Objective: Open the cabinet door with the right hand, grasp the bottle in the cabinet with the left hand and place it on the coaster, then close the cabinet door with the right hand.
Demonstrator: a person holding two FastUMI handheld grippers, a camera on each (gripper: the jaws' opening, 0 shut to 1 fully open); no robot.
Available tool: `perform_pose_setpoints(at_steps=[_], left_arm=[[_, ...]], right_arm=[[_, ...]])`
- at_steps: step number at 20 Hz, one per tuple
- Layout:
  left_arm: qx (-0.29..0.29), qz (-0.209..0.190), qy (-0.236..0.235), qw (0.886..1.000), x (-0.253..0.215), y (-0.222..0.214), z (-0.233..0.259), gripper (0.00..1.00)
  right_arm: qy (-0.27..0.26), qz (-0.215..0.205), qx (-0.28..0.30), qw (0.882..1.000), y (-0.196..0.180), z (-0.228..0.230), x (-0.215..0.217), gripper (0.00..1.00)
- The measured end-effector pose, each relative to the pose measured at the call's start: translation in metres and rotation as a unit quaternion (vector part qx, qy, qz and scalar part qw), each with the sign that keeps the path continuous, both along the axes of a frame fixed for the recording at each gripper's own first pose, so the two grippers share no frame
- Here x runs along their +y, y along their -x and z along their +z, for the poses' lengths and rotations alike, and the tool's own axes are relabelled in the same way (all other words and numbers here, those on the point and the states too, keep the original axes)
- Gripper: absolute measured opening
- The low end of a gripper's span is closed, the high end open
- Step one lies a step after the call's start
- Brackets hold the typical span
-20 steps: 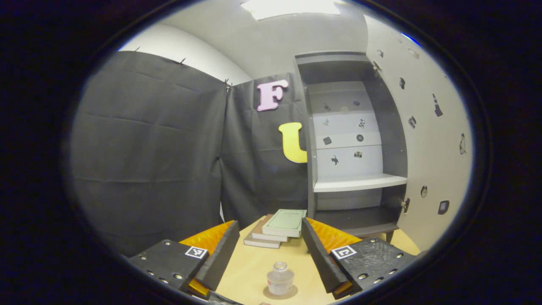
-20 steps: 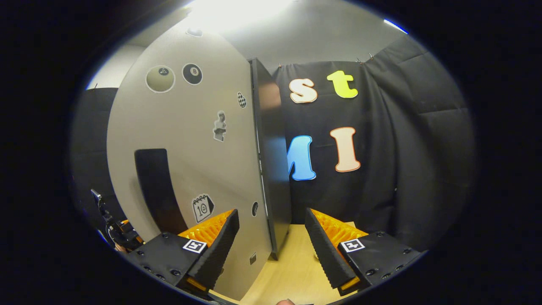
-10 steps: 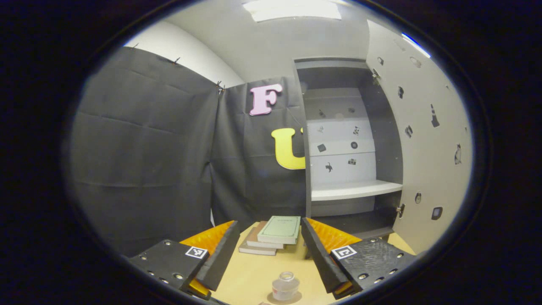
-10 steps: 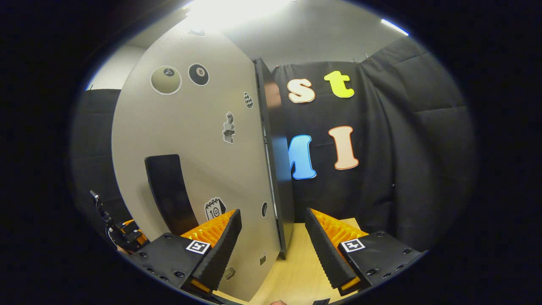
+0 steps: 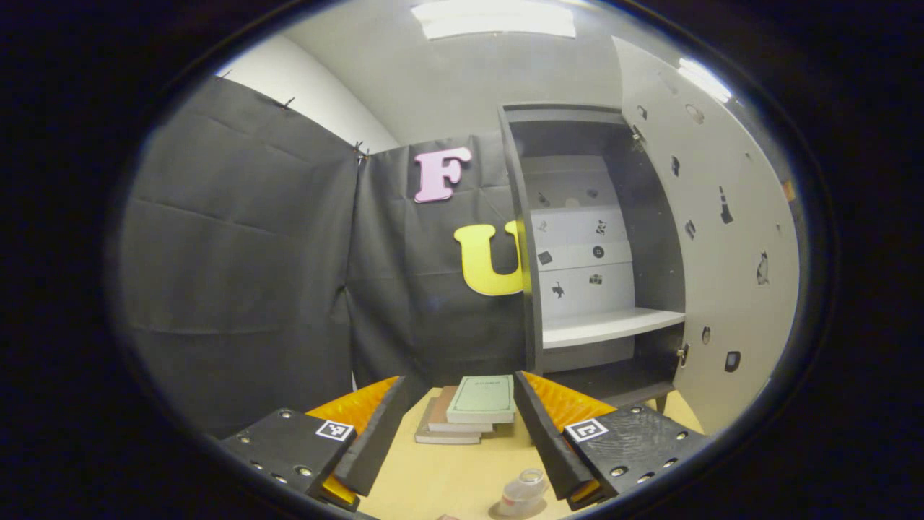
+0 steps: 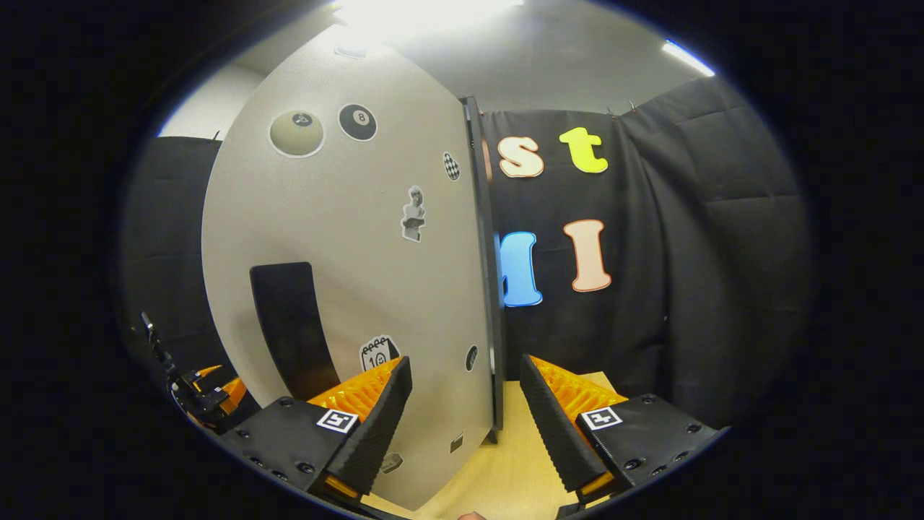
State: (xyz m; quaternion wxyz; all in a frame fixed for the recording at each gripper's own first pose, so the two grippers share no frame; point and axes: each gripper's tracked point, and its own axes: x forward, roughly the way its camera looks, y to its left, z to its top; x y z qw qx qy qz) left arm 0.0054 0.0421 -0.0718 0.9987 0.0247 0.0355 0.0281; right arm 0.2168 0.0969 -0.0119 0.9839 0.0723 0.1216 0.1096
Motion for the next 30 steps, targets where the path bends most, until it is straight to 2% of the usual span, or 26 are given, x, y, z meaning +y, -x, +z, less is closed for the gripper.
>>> perform_pose_setpoints(at_steps=[6, 7, 8, 11, 12, 13, 16, 17, 20, 24, 30], left_arm=[[0.005, 0.010, 0.012, 1.000, 0.032, 0.006, -0.007, 0.90], [0.004, 0.013, 0.011, 1.000, 0.038, 0.008, -0.009, 0.88], [0.005, 0.016, 0.011, 1.000, 0.044, 0.009, -0.009, 0.90], [0.005, 0.028, 0.014, 0.999, 0.064, 0.011, -0.011, 0.88], [0.005, 0.033, 0.015, 0.999, 0.071, 0.012, -0.012, 0.88], [0.005, 0.037, 0.014, 0.999, 0.077, 0.014, -0.013, 0.88], [0.007, 0.052, 0.007, 0.999, 0.098, 0.019, -0.013, 0.90], [0.008, 0.057, 0.004, 0.998, 0.105, 0.021, -0.014, 0.88], [0.010, 0.078, 0.000, 0.997, 0.130, 0.032, -0.013, 0.90], [0.018, 0.106, -0.006, 0.994, 0.158, 0.050, -0.019, 0.88], [0.030, 0.138, -0.017, 0.990, 0.188, 0.070, -0.025, 0.88]], right_arm=[[-0.012, 0.014, -0.001, 1.000, -0.005, -0.002, 0.038, 0.96], [-0.014, 0.018, 0.000, 1.000, -0.006, -0.002, 0.044, 0.89], [-0.014, 0.023, 0.001, 1.000, -0.010, -0.003, 0.052, 0.96], [-0.011, 0.037, -0.003, 0.999, -0.017, -0.002, 0.071, 0.96], [-0.010, 0.041, -0.004, 0.999, -0.020, -0.003, 0.077, 0.89], [-0.010, 0.046, -0.005, 0.999, -0.024, -0.004, 0.082, 0.96], [-0.012, 0.060, -0.010, 0.998, -0.037, -0.003, 0.104, 0.96], [-0.017, 0.065, -0.013, 0.998, -0.040, 0.000, 0.113, 0.96], [-0.039, 0.080, -0.021, 0.996, -0.052, 0.001, 0.143, 0.96], [-0.045, 0.090, -0.028, 0.995, -0.068, -0.002, 0.176, 0.97], [-0.013, 0.084, -0.041, 0.996, -0.092, -0.013, 0.209, 0.97]])
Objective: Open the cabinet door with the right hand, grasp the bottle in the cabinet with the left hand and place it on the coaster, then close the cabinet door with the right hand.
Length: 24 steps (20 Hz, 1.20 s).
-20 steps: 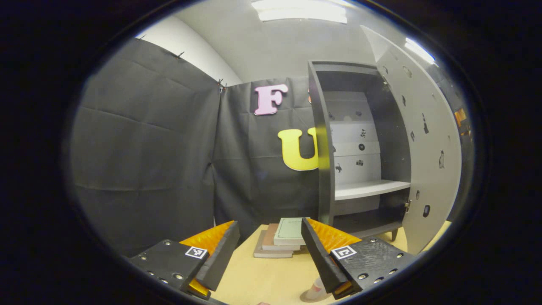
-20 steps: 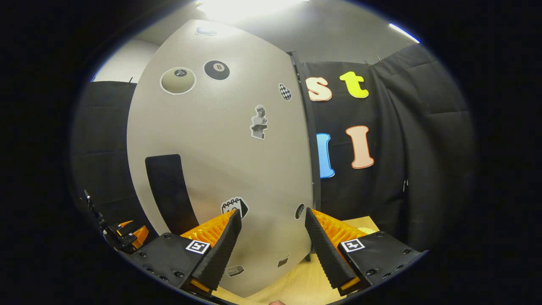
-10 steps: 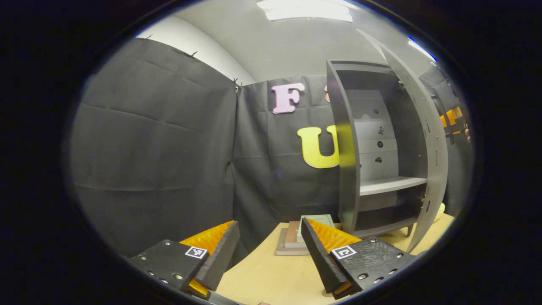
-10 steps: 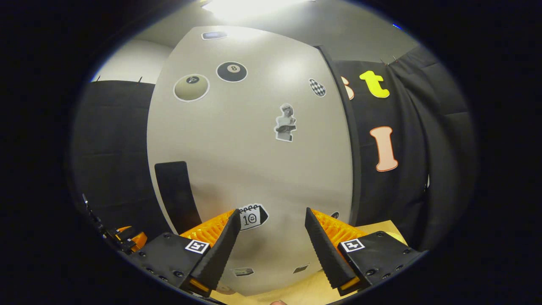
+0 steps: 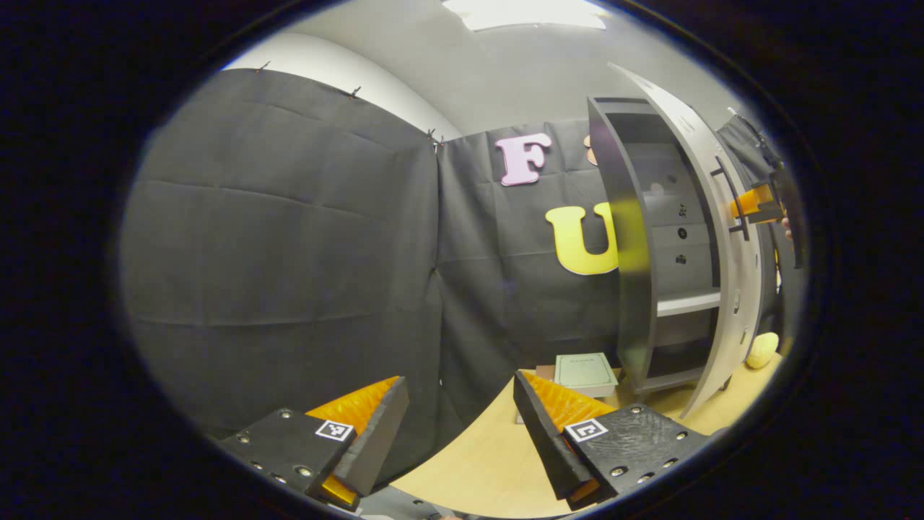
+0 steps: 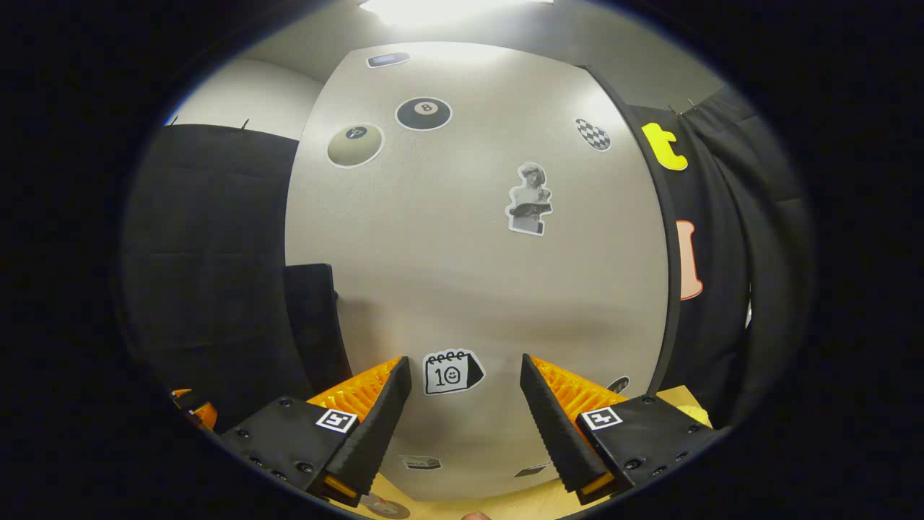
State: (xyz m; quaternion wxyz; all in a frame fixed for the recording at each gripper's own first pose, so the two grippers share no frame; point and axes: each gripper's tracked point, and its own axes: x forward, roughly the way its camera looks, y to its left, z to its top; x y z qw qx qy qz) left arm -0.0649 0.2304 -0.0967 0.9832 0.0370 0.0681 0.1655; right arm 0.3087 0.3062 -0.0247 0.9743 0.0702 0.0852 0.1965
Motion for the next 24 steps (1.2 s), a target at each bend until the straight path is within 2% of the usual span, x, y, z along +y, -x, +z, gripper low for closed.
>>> perform_pose_setpoints(at_steps=[8, 12, 15, 18, 20, 22, 23, 24], left_arm=[[0.014, 0.004, 0.008, 1.000, 0.010, -0.003, -0.014, 0.90], [0.013, 0.001, 0.010, 1.000, 0.016, -0.011, -0.017, 0.88], [0.018, -0.002, 0.011, 1.000, 0.023, -0.017, -0.023, 0.90], [0.021, -0.010, 0.015, 1.000, 0.029, -0.026, -0.026, 0.88], [0.021, -0.018, 0.011, 1.000, 0.032, -0.035, -0.026, 0.92], [0.023, -0.034, 0.012, 0.999, 0.030, -0.046, -0.024, 0.90], [0.023, -0.043, 0.012, 0.999, 0.026, -0.051, -0.021, 0.89], [0.022, -0.050, 0.009, 0.998, 0.022, -0.056, -0.018, 0.90]], right_arm=[[0.037, -0.008, -0.014, 0.999, -0.003, 0.000, 0.009, 0.97], [0.081, -0.035, -0.028, 0.996, -0.002, -0.003, 0.011, 0.97], [0.110, -0.053, -0.045, 0.992, -0.001, -0.004, 0.010, 0.96], [0.114, -0.069, -0.048, 0.990, 0.000, -0.004, 0.010, 0.96], [0.111, -0.075, -0.043, 0.990, 0.002, -0.004, 0.009, 0.96], [0.097, -0.077, -0.037, 0.992, 0.005, 0.000, 0.008, 0.92], [0.086, -0.076, -0.040, 0.993, 0.010, 0.005, 0.007, 0.95], [0.078, -0.073, -0.044, 0.993, 0.016, 0.008, 0.005, 0.94]])
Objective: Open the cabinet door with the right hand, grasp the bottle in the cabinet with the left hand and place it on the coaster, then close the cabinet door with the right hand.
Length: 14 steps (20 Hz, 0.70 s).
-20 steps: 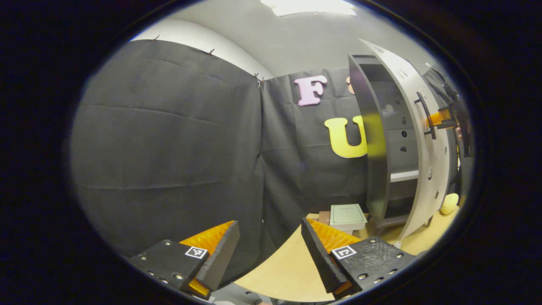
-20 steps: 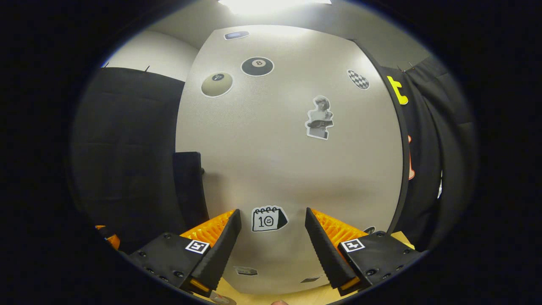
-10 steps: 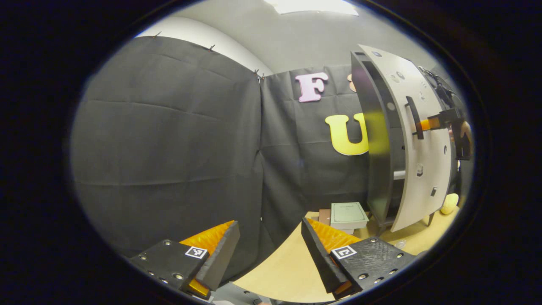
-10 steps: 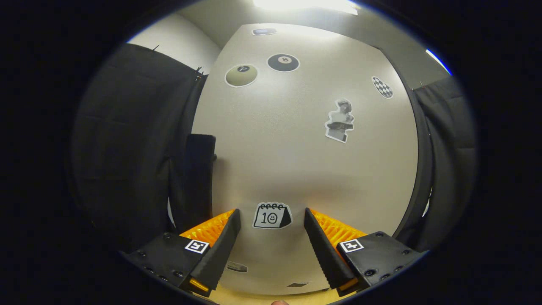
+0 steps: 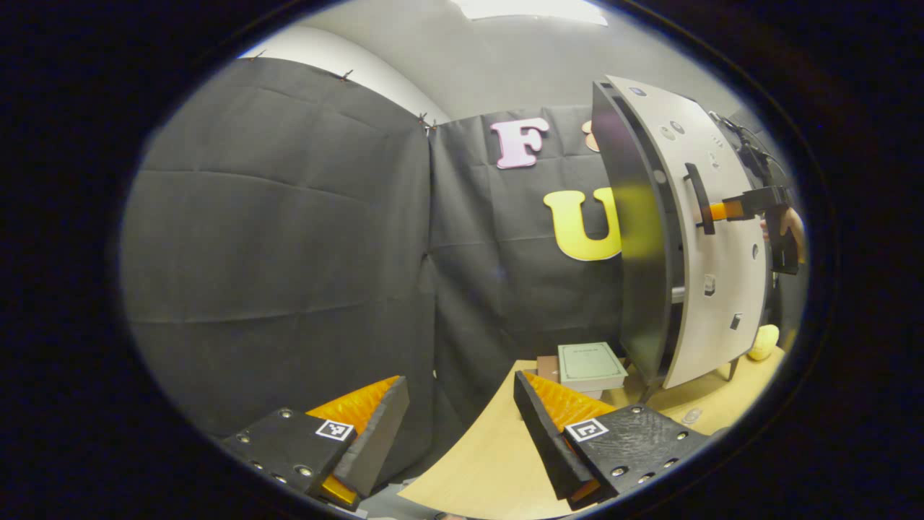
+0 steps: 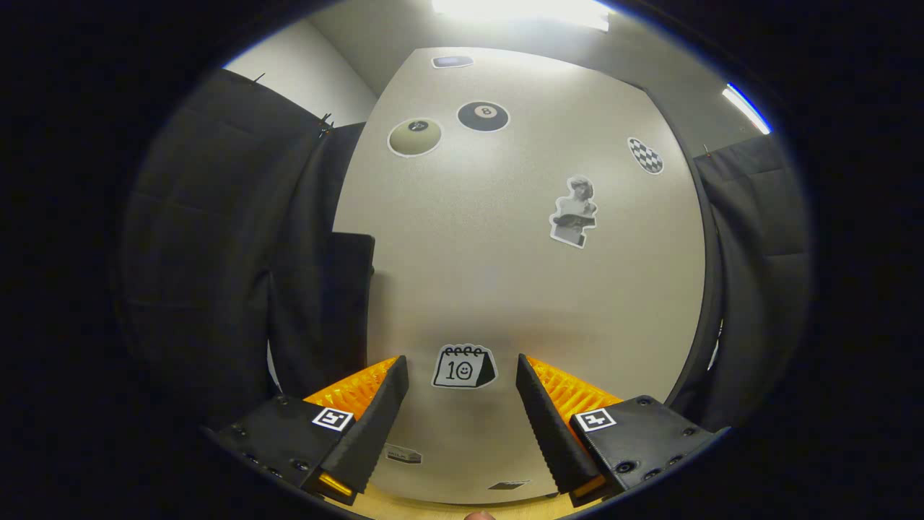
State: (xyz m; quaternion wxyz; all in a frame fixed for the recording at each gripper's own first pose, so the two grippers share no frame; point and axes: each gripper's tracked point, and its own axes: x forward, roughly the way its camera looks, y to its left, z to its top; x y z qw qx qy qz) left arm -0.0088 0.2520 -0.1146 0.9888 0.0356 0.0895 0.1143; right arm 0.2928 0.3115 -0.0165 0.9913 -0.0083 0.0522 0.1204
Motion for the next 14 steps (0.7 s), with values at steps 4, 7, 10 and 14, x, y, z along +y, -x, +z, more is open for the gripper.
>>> perform_pose_setpoints(at_steps=[4, 7, 10, 14], left_arm=[[-0.025, -0.017, -0.017, 0.999, -0.036, -0.009, 0.032, 0.89], [-0.043, -0.034, -0.010, 0.998, -0.085, -0.012, 0.051, 0.88], [-0.060, -0.063, 0.005, 0.996, -0.145, -0.013, 0.073, 0.89], [-0.075, -0.101, 0.011, 0.992, -0.218, -0.021, 0.104, 0.89]], right_arm=[[0.006, 0.017, -0.012, 1.000, 0.049, 0.013, -0.031, 0.98], [0.016, 0.019, -0.012, 1.000, 0.090, 0.017, -0.071, 0.98], [0.022, 0.020, -0.013, 0.999, 0.133, 0.021, -0.113, 0.98], [0.018, -0.001, -0.017, 1.000, 0.177, 0.028, -0.179, 0.98]])
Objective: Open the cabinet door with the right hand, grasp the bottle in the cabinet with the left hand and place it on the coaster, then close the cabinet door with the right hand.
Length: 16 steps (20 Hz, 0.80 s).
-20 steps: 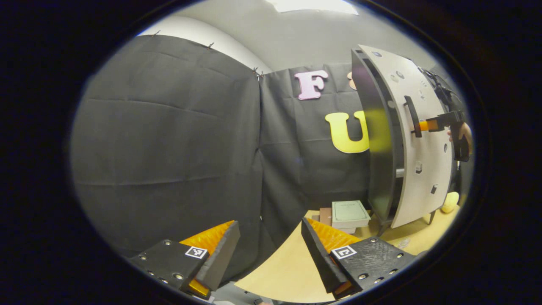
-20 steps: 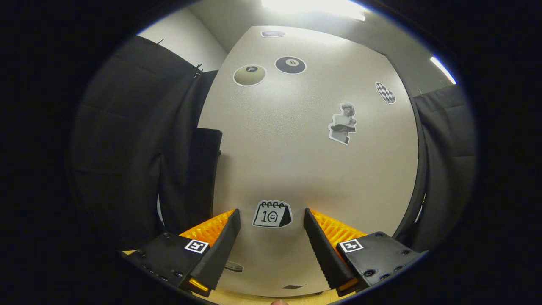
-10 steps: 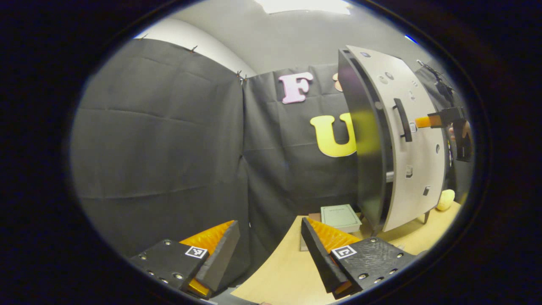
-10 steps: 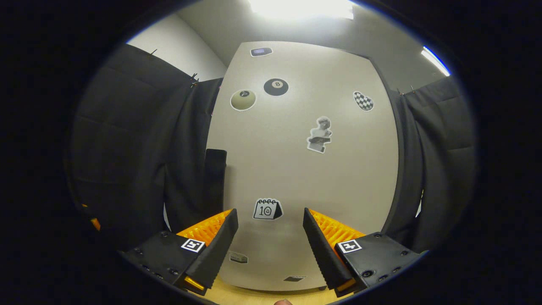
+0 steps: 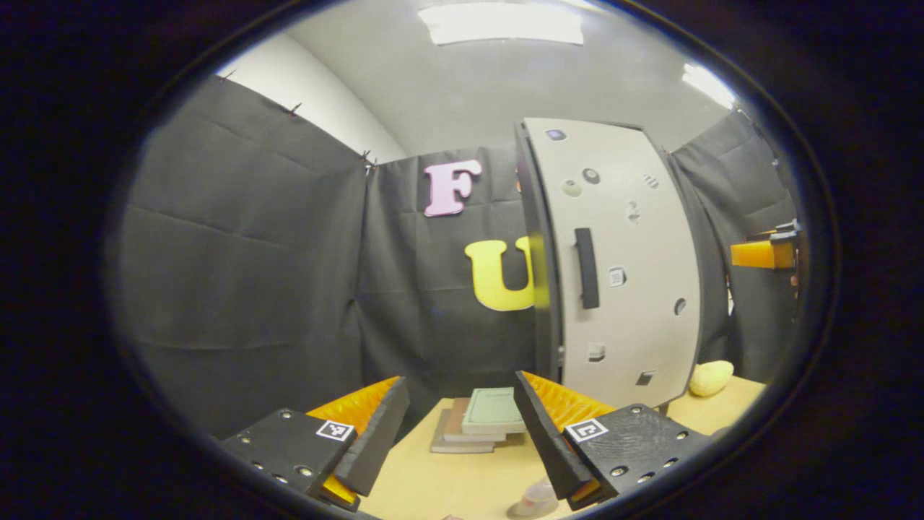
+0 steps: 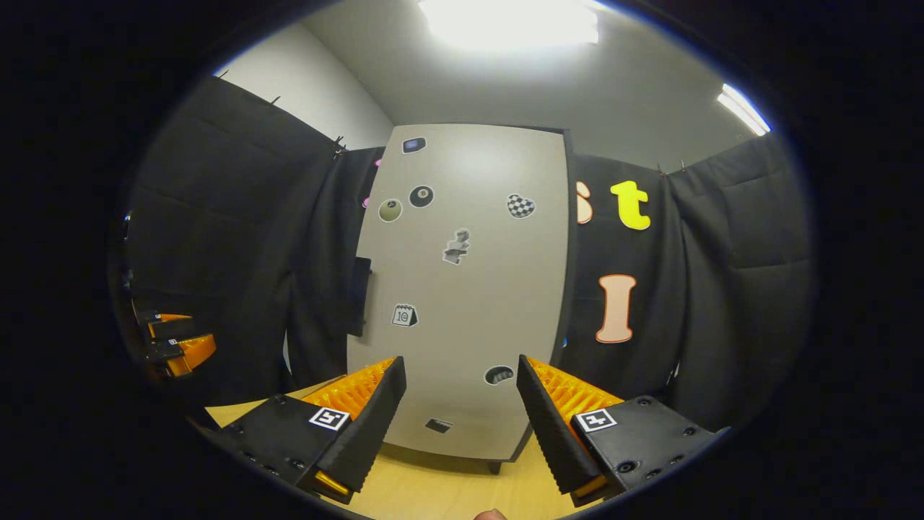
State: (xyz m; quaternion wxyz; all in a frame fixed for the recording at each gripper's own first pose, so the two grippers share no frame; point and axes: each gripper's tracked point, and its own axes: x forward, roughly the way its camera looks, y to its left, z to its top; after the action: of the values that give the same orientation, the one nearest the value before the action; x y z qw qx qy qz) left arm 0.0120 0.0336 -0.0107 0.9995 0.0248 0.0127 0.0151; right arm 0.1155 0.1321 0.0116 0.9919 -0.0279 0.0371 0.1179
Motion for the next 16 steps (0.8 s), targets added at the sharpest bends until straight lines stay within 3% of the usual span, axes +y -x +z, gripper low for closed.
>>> perform_pose_setpoints(at_steps=[7, 11, 16], left_arm=[[-0.003, -0.034, 0.015, 0.999, -0.094, 0.032, 0.025, 0.88], [-0.002, -0.049, 0.006, 0.999, -0.112, 0.043, 0.028, 0.88], [0.001, -0.067, -0.001, 0.998, -0.114, 0.049, 0.028, 0.88]], right_arm=[[-0.016, -0.034, 0.000, 0.999, 0.060, -0.009, -0.098, 0.98], [-0.034, -0.065, 0.010, 0.997, 0.083, -0.018, -0.134, 0.97], [-0.050, -0.097, 0.014, 0.994, 0.099, -0.023, -0.143, 0.98]])
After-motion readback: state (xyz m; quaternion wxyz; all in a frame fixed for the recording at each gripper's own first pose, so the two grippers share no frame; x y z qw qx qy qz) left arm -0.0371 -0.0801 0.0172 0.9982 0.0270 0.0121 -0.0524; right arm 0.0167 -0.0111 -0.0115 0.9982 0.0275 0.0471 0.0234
